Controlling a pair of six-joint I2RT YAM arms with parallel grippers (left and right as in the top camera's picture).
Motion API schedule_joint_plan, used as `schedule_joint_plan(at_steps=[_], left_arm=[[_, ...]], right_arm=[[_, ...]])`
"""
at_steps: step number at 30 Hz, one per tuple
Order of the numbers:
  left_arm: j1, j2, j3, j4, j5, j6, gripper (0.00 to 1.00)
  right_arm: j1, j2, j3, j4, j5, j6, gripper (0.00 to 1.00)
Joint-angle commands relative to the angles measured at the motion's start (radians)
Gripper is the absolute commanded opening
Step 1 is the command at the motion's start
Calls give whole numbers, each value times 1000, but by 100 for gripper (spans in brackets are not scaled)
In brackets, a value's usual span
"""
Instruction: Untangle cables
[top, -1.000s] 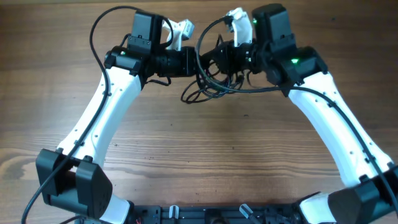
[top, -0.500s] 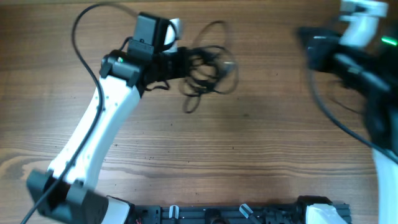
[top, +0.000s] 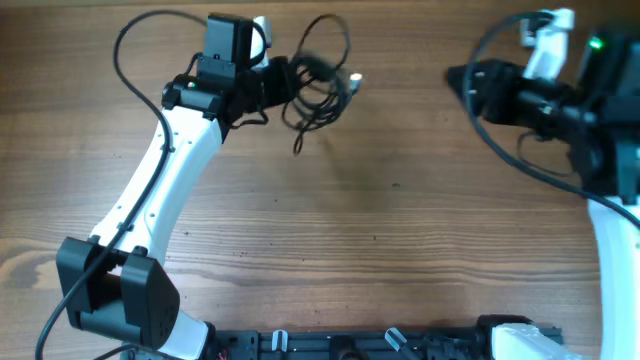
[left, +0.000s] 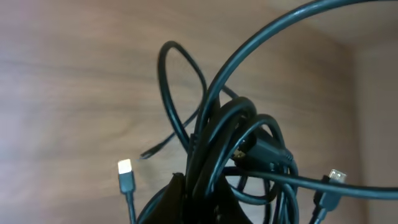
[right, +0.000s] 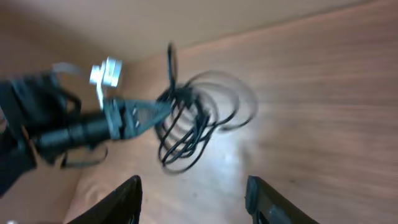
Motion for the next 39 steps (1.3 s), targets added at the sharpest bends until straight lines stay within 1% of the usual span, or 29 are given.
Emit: schedule_joint_plan(at_steps=[1, 4, 7, 11, 13, 15, 16, 18, 21, 23, 25, 27, 29, 30, 33, 36, 39], left_arm=[[1, -57, 14, 93, 170, 101, 4], [-8, -77, 14, 162, 169, 151, 4], [-42, -104, 14, 187, 71, 152, 4], [-108, -125, 14, 140, -68, 125, 4], [-119, -125, 14, 75, -101, 52, 4], [-116, -125, 14, 15, -100, 14, 4], [-115, -125, 14, -6, -100, 1, 4], [-112, -126, 14, -42, -78, -12, 4], [-86, -126, 14, -77, 63, -13, 4], [-60, -125, 14, -98, 143, -13, 4], [-14, -125, 14, -130, 239, -13, 4], [6, -125, 14, -140, 289, -13, 4], [14, -125, 14, -140, 328, -13, 4], [13, -125, 14, -141, 343, -13, 4], [8, -123, 14, -176, 336, -9, 4], [8, -123, 14, -227, 273, -8, 4], [8, -123, 14, -237, 274, -9, 4]], right_arm=[[106, 42, -2, 16, -66, -73, 57], [176, 75, -2, 38, -50, -71, 57], [239, 121, -2, 39, -33, -68, 57], [316, 184, -2, 74, 72, -61, 56], [349, 208, -2, 110, 146, -61, 56], [370, 227, -2, 132, 212, -72, 55], [377, 235, -2, 139, 228, -76, 50], [391, 265, -2, 148, 233, -138, 44], [398, 304, -2, 144, 238, -222, 37], [397, 310, -2, 135, 273, -286, 36], [398, 311, -2, 116, 361, -361, 37], [398, 311, -2, 96, 379, -416, 40], [398, 311, -2, 88, 342, -448, 43], [401, 311, -2, 83, 270, -492, 46], [403, 311, -2, 94, 248, -483, 53], [403, 311, -2, 113, 247, -435, 57], [404, 311, -2, 115, 177, -439, 59]])
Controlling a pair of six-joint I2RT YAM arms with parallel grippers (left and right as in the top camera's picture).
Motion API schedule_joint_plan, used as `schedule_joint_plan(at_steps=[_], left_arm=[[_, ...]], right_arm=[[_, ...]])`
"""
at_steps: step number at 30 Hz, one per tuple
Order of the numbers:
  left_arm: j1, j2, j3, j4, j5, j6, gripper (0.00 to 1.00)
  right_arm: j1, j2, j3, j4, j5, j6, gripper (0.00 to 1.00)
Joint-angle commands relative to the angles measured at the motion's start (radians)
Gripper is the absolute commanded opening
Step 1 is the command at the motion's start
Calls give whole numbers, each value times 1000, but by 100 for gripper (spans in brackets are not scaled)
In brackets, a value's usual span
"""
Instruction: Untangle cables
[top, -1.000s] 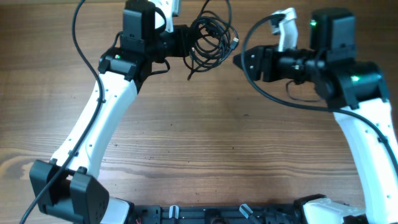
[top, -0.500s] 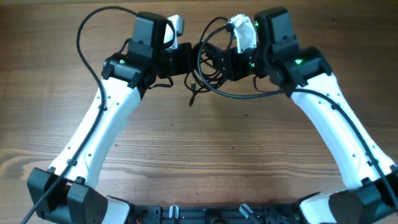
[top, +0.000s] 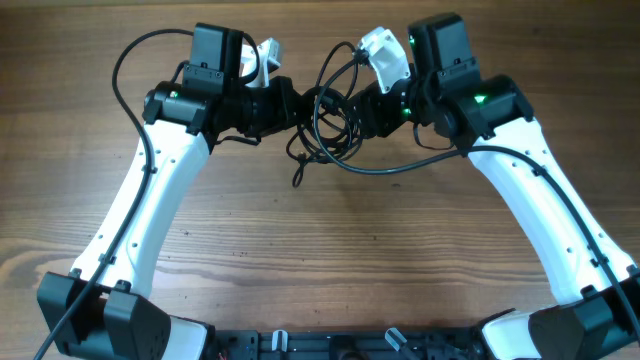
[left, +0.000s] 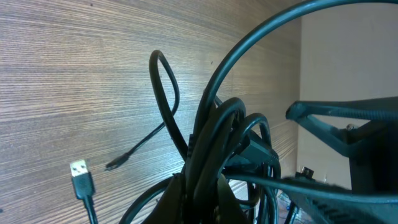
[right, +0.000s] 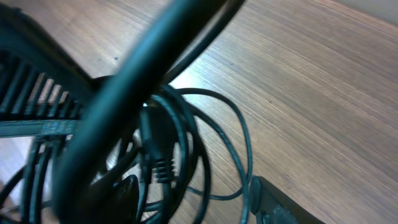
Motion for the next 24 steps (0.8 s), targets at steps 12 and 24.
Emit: schedule_joint_plan(at_steps=[12, 24], left_arm=[[2, -26, 14, 3, -6, -6, 4], [2, -6, 14, -50, -584, -262, 4]], right_arm=[[79, 75, -1, -33, 184, 92, 11], [64, -140, -1, -285, 71, 272, 4]])
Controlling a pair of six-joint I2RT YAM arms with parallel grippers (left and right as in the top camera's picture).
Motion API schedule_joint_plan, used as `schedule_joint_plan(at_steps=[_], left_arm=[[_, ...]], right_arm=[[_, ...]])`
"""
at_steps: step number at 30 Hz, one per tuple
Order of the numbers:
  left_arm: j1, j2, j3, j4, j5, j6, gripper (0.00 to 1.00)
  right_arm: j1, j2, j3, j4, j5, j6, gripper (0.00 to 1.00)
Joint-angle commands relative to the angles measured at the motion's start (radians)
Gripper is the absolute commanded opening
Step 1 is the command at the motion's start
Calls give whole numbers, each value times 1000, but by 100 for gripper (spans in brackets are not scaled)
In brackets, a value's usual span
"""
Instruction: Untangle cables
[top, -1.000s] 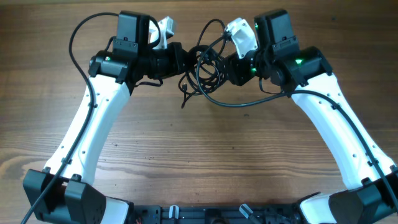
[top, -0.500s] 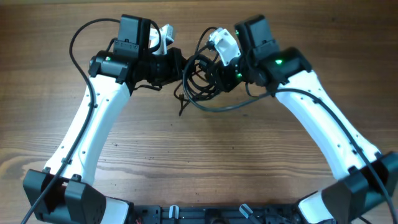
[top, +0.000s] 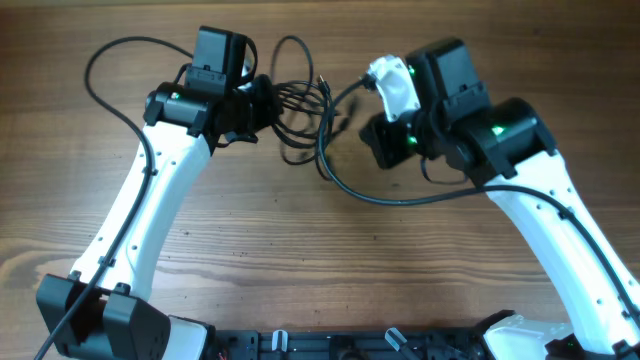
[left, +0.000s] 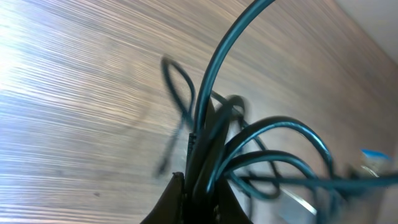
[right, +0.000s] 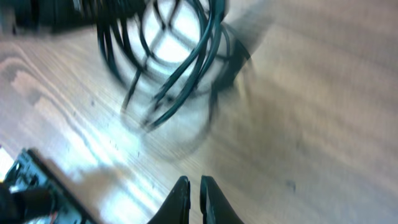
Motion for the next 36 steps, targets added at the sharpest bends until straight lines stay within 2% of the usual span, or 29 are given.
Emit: schedule_joint_plan(at_steps=[1, 4, 5, 7, 8, 9, 10, 13, 17, 20, 22, 23, 24, 26, 30, 32, 33, 34, 36], left_arm=[[8, 6, 14, 6, -137, -73, 4], [8, 10, 14, 22, -136, -71, 4], [8, 10, 14, 39, -118, -44, 4], [8, 10, 14, 116, 56, 113, 4], [8, 8, 14, 182, 275, 259, 4], [9, 8, 14, 225, 497, 389, 4], [9, 8, 14, 237, 624, 445, 4], [10, 8, 14, 224, 713, 446, 4], [10, 8, 14, 225, 729, 359, 4], [10, 8, 14, 219, 758, 291, 4], [10, 8, 14, 209, 842, 291, 4], [9, 8, 14, 195, 890, 291, 4], [7, 8, 14, 164, 921, 291, 4], [8, 8, 14, 81, 929, 309, 4], [7, 8, 14, -106, 931, 520, 4], [8, 8, 14, -179, 931, 686, 4], [8, 8, 14, -203, 930, 771, 4], [8, 8, 14, -199, 909, 784, 6], [8, 8, 14, -195, 822, 789, 4]], right_arm=[[-18, -4, -1, -35, -10, 89, 4], [-51, -4, -1, -23, -10, 254, 4], [-50, -4, -1, -2, -13, 254, 7], [-50, -4, -1, 73, -112, 177, 25], [-50, -4, -1, 116, -189, 118, 44], [-50, -4, -1, 151, -222, 88, 53], [-50, -4, -1, 174, -240, 67, 58], [-50, 0, -1, 196, -212, 69, 62], [-50, 36, -1, 111, 169, 124, 61], [-50, 92, -1, 86, 308, 135, 56], [-51, 137, -1, 97, 488, 282, 55], [-53, 155, -1, 116, 573, 385, 45], [-65, 159, -1, 140, 598, 445, 41], [-110, 156, -1, 193, 582, 467, 38], [-327, 155, -1, 232, 362, 426, 37], [-463, 155, -1, 227, 203, 357, 36], [-544, 156, -1, 209, 101, 328, 26], [-574, 156, -1, 192, 78, 330, 15], [-592, 156, -1, 161, 71, 325, 11]])
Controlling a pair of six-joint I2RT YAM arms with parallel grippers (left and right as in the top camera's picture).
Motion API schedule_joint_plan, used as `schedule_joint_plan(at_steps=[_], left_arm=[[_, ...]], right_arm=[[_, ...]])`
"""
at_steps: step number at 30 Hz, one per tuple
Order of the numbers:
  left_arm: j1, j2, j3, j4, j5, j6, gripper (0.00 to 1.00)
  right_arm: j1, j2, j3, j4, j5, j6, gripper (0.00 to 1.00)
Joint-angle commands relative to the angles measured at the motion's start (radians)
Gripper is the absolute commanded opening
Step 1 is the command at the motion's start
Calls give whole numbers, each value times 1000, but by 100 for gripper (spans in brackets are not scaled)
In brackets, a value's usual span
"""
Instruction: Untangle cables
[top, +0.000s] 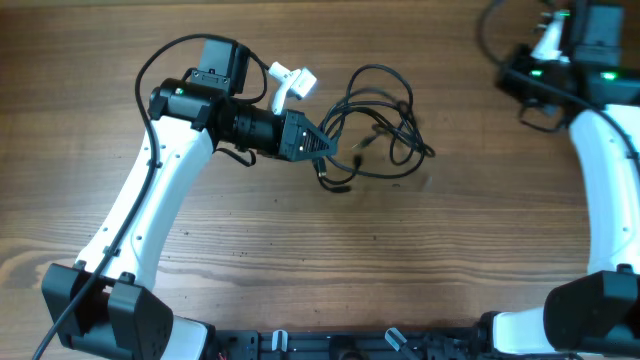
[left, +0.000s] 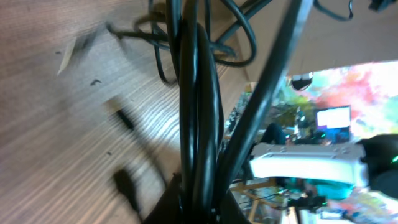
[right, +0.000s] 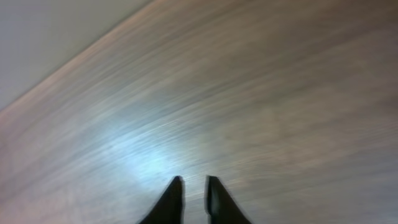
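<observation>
A tangle of dark cables (top: 378, 108) lies in loops on the wooden table (top: 300, 260), right of centre at the back. My left gripper (top: 322, 148) is shut on one side of the bundle; in the left wrist view several thick strands (left: 196, 93) run straight up from between its jaws (left: 198, 202). A loose plug end (top: 335, 182) hangs just below the gripper. My right arm (top: 590, 110) is at the far right back corner, well away from the cables. My right gripper (right: 194, 185) hovers over bare wood, fingers almost together with nothing between them.
Each arm trails its own black lead, one looping behind the left arm (top: 150, 75) and one at the right arm's wrist (top: 525, 105). A rail with clips (top: 340, 342) runs along the table's front edge. Beyond the table edge, the left wrist view shows a cluttered room.
My right gripper was just right of the bundle at the table's middle and is now at the far right back corner. My left gripper has moved right and forward with the bundle.
First my left gripper held the tangle at the back while the right arm stood far right, jaws open. Then the right gripper was at the bundle opposite the left. Later it was near the bundle with jaws together. Now it is far away, and the left alone holds the cables.
</observation>
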Motion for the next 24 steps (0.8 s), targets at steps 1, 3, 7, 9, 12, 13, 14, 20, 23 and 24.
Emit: schedule_joint_plan(at_steps=[1, 3, 7, 9, 12, 13, 14, 20, 23, 24], left_arm=[[6, -23, 6, 6, -90, 88, 4], [6, -23, 6, 15, -127, 39, 4], [6, -23, 6, 101, -148, -111, 4], [6, -23, 6, 155, -201, -272, 4], [6, -23, 6, 221, -240, -505, 5], [6, -23, 6, 236, -240, -543, 7], [6, -23, 6, 261, -244, -599, 7], [6, -23, 6, 281, -220, -677, 17], [6, -23, 6, 281, -212, -677, 48], [6, -23, 6, 281, -213, -673, 57]], right_arm=[[-9, 10, 0, -46, -65, -58, 11], [-6, 10, 0, -55, -200, -158, 11], [51, -13, 0, -84, -674, -519, 41], [109, -56, 0, -101, -644, -518, 50], [202, -104, 0, -105, -571, -340, 53], [224, -104, 0, -108, -536, -276, 53], [261, -98, -1, -114, -467, -210, 53], [392, -13, -1, -41, -276, -220, 60], [415, 30, -1, -72, -282, -260, 60], [408, 32, -1, -74, -282, -261, 60]])
